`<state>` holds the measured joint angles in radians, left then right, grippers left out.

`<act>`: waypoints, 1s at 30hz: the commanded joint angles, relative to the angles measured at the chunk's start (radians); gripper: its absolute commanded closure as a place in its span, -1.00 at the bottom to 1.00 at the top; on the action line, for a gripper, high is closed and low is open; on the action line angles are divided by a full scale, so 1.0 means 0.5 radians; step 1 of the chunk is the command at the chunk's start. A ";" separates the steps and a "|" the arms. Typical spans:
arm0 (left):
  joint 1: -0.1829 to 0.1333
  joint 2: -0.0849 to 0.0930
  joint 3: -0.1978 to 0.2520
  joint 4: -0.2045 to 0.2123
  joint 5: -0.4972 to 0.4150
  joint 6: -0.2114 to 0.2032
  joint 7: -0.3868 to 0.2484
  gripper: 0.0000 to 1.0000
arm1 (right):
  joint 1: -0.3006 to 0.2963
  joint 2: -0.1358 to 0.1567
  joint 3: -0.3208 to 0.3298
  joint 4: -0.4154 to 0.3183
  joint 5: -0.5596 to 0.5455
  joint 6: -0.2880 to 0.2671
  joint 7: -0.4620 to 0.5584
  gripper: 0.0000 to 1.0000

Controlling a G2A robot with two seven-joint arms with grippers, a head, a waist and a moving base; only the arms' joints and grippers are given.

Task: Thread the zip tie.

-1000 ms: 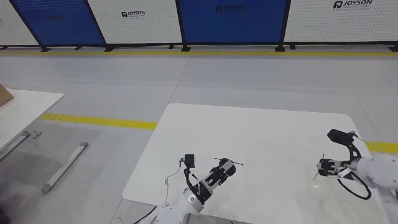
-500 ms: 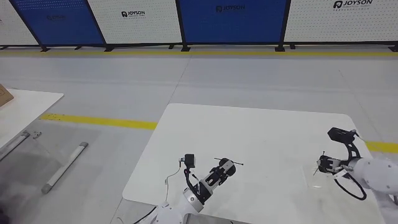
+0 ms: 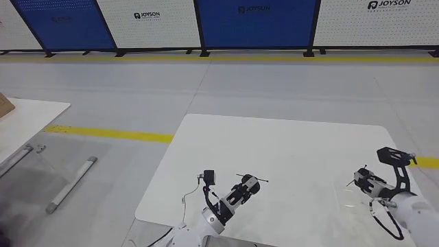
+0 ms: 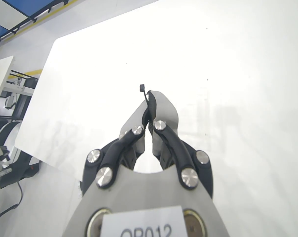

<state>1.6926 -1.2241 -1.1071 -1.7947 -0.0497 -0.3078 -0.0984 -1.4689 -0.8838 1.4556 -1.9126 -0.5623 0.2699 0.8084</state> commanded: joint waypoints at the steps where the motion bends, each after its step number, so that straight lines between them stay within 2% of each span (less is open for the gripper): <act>1: 0.000 0.000 0.000 0.000 0.000 0.000 0.000 1.00 | -0.001 0.000 0.000 0.000 0.000 0.000 -0.001 1.00; 2: 0.000 0.000 0.000 0.000 0.000 0.000 0.000 1.00 | -0.001 0.000 0.000 0.000 0.000 0.000 -0.001 1.00; 3: 0.000 0.000 0.000 0.000 0.000 0.000 0.000 1.00 | -0.010 -0.001 -0.021 -0.005 0.002 -0.041 0.005 1.00; 4: 0.000 0.000 0.000 0.000 0.000 0.000 0.000 1.00 | -0.021 0.000 -0.057 -0.015 -0.042 -0.141 0.009 1.00; 6: 0.000 0.000 0.000 0.000 0.000 0.000 0.000 1.00 | -0.046 -0.004 -0.065 -0.029 -0.053 -0.194 -0.064 1.00; 9: 0.000 0.000 0.000 0.000 0.000 0.000 0.000 1.00 | -0.149 -0.017 -0.002 -0.074 0.090 -0.254 -0.300 1.00; 13: 0.000 0.000 0.000 0.000 0.000 0.000 0.000 1.00 | -0.352 -0.033 0.094 -0.103 0.270 -0.449 -0.638 1.00; 14: 0.000 0.000 0.000 0.000 0.000 0.000 0.000 1.00 | -0.408 -0.038 0.102 -0.103 0.302 -0.512 -0.718 1.00; 17: 0.000 0.000 0.000 0.000 0.000 0.000 0.000 1.00 | -0.487 -0.051 0.075 -0.084 0.314 -0.607 -0.859 1.00; 21: 0.000 0.000 0.000 0.000 0.000 0.000 0.000 1.00 | -0.471 -0.064 0.007 -0.032 0.308 -0.695 -0.888 1.00; 30: 0.000 0.000 0.000 0.000 0.000 0.000 0.000 1.00 | -0.471 -0.064 0.007 -0.032 0.308 -0.695 -0.888 1.00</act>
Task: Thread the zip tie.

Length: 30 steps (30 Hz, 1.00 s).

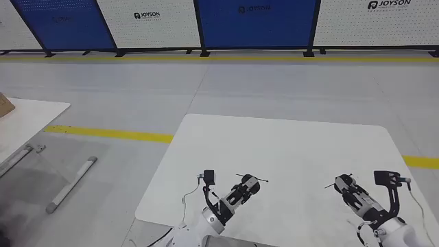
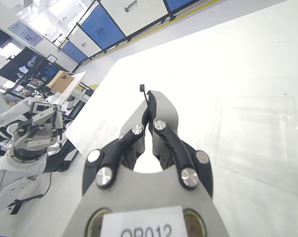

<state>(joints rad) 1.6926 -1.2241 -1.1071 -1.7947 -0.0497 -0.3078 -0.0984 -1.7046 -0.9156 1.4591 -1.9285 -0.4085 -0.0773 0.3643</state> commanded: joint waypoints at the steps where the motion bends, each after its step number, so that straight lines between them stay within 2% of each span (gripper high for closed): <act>1: 0.000 0.000 0.000 0.000 0.000 0.000 0.000 1.00 | -0.002 -0.002 -0.006 0.001 0.016 -0.008 -0.007 1.00; 4: 0.000 0.000 0.000 0.000 0.000 0.000 0.000 1.00 | 0.008 -0.014 -0.013 0.052 0.086 -0.066 -0.092 1.00; 6: 0.000 0.000 0.000 0.000 0.000 0.000 0.000 1.00 | 0.007 -0.031 -0.039 0.117 0.211 -0.191 -0.214 1.00; 8: 0.000 0.000 0.000 0.000 0.000 0.000 0.000 1.00 | 0.026 -0.046 -0.065 0.176 0.157 -0.226 -0.384 1.00; 11: 0.000 0.000 0.000 0.000 0.000 0.000 0.000 1.00 | 0.038 -0.074 -0.182 0.190 0.050 -0.230 -0.586 1.00; 14: 0.000 0.000 0.000 0.000 0.000 0.000 0.000 1.00 | 0.074 -0.091 -0.255 0.228 0.072 -0.247 -0.581 1.00; 24: 0.000 0.000 0.000 0.000 0.000 0.000 0.000 1.00 | 0.074 -0.091 -0.255 0.228 0.072 -0.247 -0.581 1.00; 27: -0.043 -0.006 0.029 -0.027 0.065 0.044 0.031 1.00 | 0.074 -0.091 -0.255 0.228 0.072 -0.247 -0.581 1.00; 30: -0.101 -0.022 0.122 -0.075 0.193 0.099 0.100 1.00 | 0.074 -0.091 -0.255 0.228 0.072 -0.247 -0.581 1.00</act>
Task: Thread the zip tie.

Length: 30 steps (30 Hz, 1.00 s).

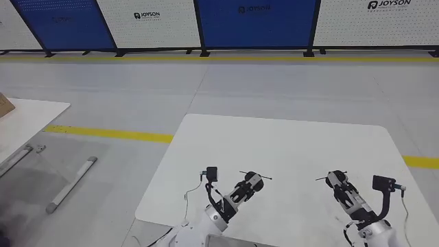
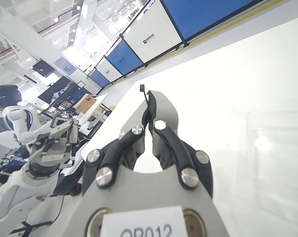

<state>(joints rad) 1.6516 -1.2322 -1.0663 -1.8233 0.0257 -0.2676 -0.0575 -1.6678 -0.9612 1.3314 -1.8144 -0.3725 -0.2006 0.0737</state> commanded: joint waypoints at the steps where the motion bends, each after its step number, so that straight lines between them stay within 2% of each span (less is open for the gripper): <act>1: -0.038 -0.010 0.068 -0.032 0.066 0.037 0.021 1.00 | 0.000 0.000 0.000 0.000 0.000 0.000 0.000 1.00; 6: -0.148 -0.033 0.226 -0.037 0.321 0.205 0.030 1.00 | 0.000 0.000 0.000 0.000 0.000 0.000 0.000 1.00; 8: -0.194 -0.043 0.295 0.006 0.483 0.287 0.057 1.00 | 0.000 0.000 0.000 0.000 0.000 0.000 0.000 1.00; 12: -0.284 -0.073 0.383 0.107 0.499 0.391 0.112 1.00 | 0.000 0.000 0.000 0.000 0.000 0.000 0.000 1.00; 20: -0.291 -0.075 0.384 0.113 0.493 0.399 0.124 1.00 | 0.001 -0.002 -0.002 -0.007 0.005 -0.007 -0.006 1.00; 23: -0.304 -0.089 0.364 0.124 0.387 0.428 0.220 1.00 | -0.010 -0.011 -0.009 -0.029 0.056 -0.124 -0.039 1.00; 26: -0.331 -0.102 0.377 0.157 0.394 0.439 0.313 1.00 | -0.036 -0.025 -0.036 -0.039 0.086 -0.224 -0.123 1.00; 30: -0.338 -0.106 0.382 0.167 0.389 0.436 0.330 1.00 | -0.033 -0.038 -0.078 -0.029 0.057 -0.185 -0.151 1.00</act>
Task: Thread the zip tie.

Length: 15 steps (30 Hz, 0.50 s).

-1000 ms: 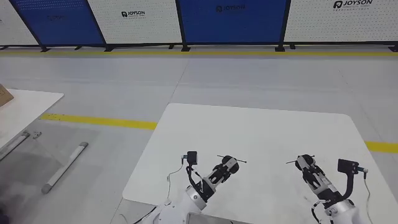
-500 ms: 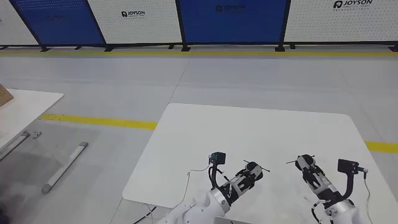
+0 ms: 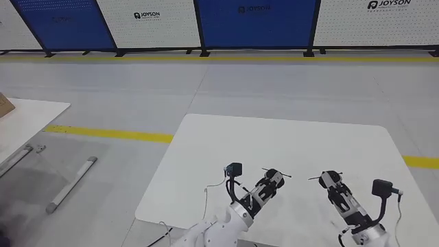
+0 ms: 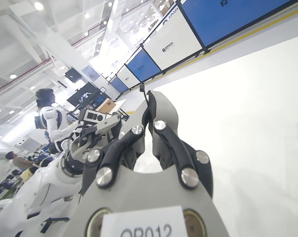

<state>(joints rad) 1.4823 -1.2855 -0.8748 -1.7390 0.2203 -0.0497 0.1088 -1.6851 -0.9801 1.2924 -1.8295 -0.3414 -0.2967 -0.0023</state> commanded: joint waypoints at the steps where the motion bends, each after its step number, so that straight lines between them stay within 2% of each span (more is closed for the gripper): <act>1: 0.001 0.000 -0.001 -0.001 0.000 0.000 -0.003 1.00 | 0.001 0.000 0.000 0.001 -0.006 0.007 0.001 1.00; 9: 0.001 0.000 -0.001 -0.001 0.000 0.000 -0.003 1.00 | 0.002 -0.001 -0.001 0.001 -0.003 0.008 0.000 1.00; 15: 0.001 0.000 -0.001 -0.001 0.000 0.000 -0.003 1.00 | 0.042 -0.041 -0.126 0.007 -0.060 -0.029 -0.134 1.00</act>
<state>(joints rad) 1.4827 -1.2853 -0.8751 -1.7396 0.2201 -0.0498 0.1075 -1.6686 -0.9969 1.2412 -1.8287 -0.3590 -0.3088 -0.0508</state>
